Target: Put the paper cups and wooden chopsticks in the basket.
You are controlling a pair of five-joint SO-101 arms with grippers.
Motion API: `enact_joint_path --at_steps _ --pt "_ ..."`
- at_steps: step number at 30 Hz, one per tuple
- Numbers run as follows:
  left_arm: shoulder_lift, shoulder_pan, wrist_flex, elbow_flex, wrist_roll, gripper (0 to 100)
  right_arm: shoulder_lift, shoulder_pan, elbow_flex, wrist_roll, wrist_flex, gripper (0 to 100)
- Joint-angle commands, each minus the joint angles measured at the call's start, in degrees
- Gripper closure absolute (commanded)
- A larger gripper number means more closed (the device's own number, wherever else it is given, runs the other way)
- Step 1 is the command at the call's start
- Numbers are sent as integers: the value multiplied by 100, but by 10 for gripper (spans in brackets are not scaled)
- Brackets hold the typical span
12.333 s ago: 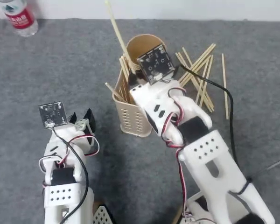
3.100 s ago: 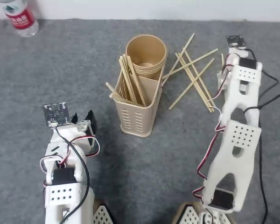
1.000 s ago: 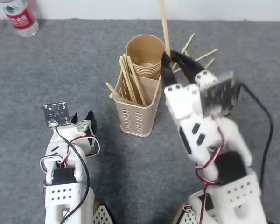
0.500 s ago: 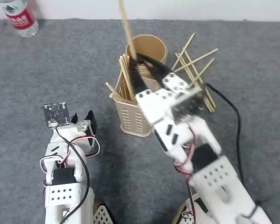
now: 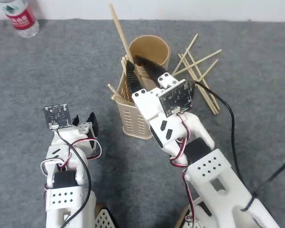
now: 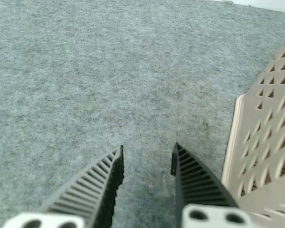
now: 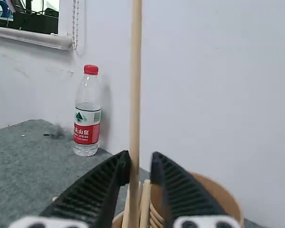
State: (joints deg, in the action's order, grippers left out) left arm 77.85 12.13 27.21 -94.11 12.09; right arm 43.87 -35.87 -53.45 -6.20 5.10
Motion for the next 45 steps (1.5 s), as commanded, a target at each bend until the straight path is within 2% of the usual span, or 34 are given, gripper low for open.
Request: enact_joint_path --at_steps 1,7,10,13,15,18,23,27,31,35,45 --pt "62 -35 -35 92 -53 827 4 -13 88 -53 -127 786" --pt "62 -35 -35 92 -53 827 110 40 123 -79 -163 853" --pt "62 -35 -35 92 -53 827 365 593 536 -18 -813 854" --pt "62 -35 -35 92 -53 827 251 1288 1389 747 -2193 854" --pt "62 -35 -35 92 -53 827 -127 1455 2084 1046 -3143 854" --pt "62 -44 -35 92 -53 827 -945 1516 3464 914 -4690 854" --pt "62 -35 -18 92 -53 827 -2668 1411 6110 1152 -7187 854" --pt "62 -35 -18 92 -53 827 -3987 1244 7895 1240 -8769 857" --pt "62 -26 -9 92 -53 827 -4936 1191 9073 1240 -9895 858" --pt "62 -26 -9 92 -53 827 -5481 1165 9565 1240 -10642 858" --pt "62 -26 -9 92 -53 827 -5938 1059 9547 1231 -10712 859"
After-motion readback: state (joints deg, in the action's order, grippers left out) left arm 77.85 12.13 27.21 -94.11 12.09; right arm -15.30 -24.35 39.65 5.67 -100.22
